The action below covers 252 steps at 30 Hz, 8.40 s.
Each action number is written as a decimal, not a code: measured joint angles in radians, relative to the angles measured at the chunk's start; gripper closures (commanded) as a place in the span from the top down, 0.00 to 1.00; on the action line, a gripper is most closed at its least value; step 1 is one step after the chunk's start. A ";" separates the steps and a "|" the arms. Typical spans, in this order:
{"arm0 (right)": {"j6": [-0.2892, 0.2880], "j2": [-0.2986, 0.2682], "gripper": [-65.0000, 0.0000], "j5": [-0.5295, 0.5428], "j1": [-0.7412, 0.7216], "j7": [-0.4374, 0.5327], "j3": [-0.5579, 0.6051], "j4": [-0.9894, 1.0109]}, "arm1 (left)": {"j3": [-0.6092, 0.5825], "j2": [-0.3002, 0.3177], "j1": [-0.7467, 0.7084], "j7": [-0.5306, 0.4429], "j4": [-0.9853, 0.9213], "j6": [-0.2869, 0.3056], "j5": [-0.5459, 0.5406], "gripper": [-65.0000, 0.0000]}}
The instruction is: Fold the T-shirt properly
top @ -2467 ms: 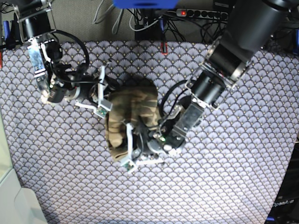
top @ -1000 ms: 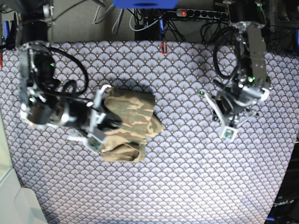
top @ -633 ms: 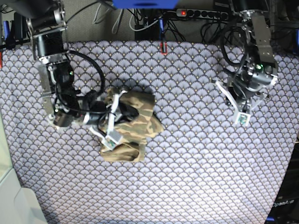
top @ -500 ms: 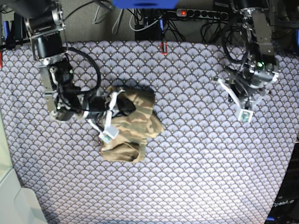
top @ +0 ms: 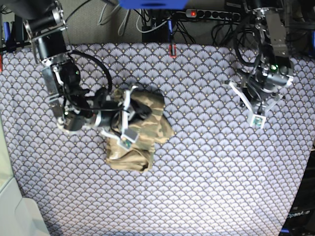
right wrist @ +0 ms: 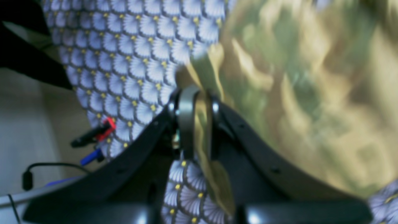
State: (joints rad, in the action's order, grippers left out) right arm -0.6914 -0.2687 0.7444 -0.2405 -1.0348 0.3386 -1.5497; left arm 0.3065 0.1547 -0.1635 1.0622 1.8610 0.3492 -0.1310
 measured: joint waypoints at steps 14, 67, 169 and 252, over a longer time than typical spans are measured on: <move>0.000 -0.032 0.09 0.014 -0.006 0.092 0.003 0.206 | -0.001 -0.180 0.153 0.004 -0.011 -0.004 0.003 0.45; 0.000 -0.061 0.09 0.004 -0.032 0.085 0.005 0.208 | -0.230 -0.303 0.388 -0.362 -0.684 -0.211 -0.148 0.01; 0.000 -0.064 0.09 -0.006 -0.047 0.045 0.003 0.186 | -0.500 -0.095 0.301 -0.380 -0.404 -0.376 -0.494 0.01; 0.001 -0.070 0.08 -0.745 0.653 0.615 -0.583 0.728 | -0.445 0.135 -0.334 -0.639 -0.890 -0.238 -0.241 0.01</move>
State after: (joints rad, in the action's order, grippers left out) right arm -0.6903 -0.3386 -0.0002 0.4129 -0.4194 -0.2440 -0.8219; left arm -0.1387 0.2901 -0.4976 0.4229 0.9714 0.1108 -0.3717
